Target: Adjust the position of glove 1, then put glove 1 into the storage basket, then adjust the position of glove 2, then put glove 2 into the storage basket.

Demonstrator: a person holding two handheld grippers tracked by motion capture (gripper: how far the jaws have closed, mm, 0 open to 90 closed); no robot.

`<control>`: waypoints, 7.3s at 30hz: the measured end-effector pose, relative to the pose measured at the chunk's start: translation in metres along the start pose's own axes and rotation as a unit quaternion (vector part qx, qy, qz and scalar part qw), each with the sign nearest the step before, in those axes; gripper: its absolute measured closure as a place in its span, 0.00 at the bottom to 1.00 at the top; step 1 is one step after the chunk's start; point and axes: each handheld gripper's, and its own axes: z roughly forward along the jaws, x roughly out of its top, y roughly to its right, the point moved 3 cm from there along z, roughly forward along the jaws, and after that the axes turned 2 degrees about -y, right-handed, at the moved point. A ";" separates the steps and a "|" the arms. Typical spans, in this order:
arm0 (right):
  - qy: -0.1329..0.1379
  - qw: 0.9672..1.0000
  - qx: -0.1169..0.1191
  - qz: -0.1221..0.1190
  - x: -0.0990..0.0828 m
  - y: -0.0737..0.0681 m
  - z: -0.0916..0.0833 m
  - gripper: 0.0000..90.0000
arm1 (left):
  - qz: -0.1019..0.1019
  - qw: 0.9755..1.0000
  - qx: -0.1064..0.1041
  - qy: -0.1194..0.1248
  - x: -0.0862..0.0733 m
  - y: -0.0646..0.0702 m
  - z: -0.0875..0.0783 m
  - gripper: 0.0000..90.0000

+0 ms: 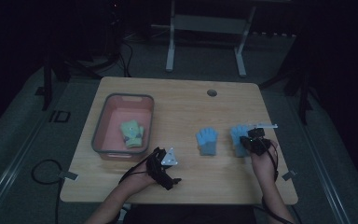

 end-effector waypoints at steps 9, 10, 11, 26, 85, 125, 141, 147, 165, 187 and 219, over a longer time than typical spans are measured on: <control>-0.018 1.000 -0.013 0.015 -0.006 -0.007 0.026 0.93 | 0.006 1.000 0.001 -0.005 0.000 0.002 0.001 0.02; -0.023 1.000 -0.011 0.018 -0.008 -0.005 0.031 0.89 | 0.005 1.000 0.000 -0.003 0.000 0.002 0.001 0.02; -0.023 1.000 -0.011 0.018 -0.008 -0.005 0.031 0.89 | 0.005 1.000 0.000 -0.003 0.000 0.002 0.001 0.02; -0.016 0.988 0.091 -0.127 -0.003 0.018 0.016 0.66 | -0.003 1.000 -0.002 0.000 -0.003 -0.001 0.000 0.02; 0.017 0.969 0.167 -0.179 0.034 -0.081 0.015 0.96 | 0.009 1.000 -0.005 -0.002 -0.003 0.002 0.000 0.02; 0.017 0.970 0.180 -0.162 0.029 -0.057 0.016 0.32 | 0.010 1.000 -0.017 -0.002 0.039 0.012 0.014 0.05; 0.034 0.964 0.190 -0.184 0.024 -0.041 0.014 0.19 | 0.019 1.000 -0.012 -0.001 0.043 0.013 0.013 0.05; 0.028 0.965 0.189 -0.180 0.021 -0.035 0.011 0.18 | 0.023 1.000 -0.009 0.002 0.047 0.012 0.012 0.05; 0.029 0.970 0.204 -0.129 0.034 -0.016 0.012 0.31 | 0.079 0.996 0.005 0.033 0.090 0.002 0.029 0.13; -0.043 0.977 0.175 -0.113 0.046 -0.045 0.077 0.34 | 0.153 0.987 0.045 -0.010 0.114 -0.015 0.090 0.65; -0.041 0.949 0.304 -0.067 0.051 -0.067 0.062 0.88 | 0.144 0.989 0.019 -0.029 0.123 -0.029 0.042 0.84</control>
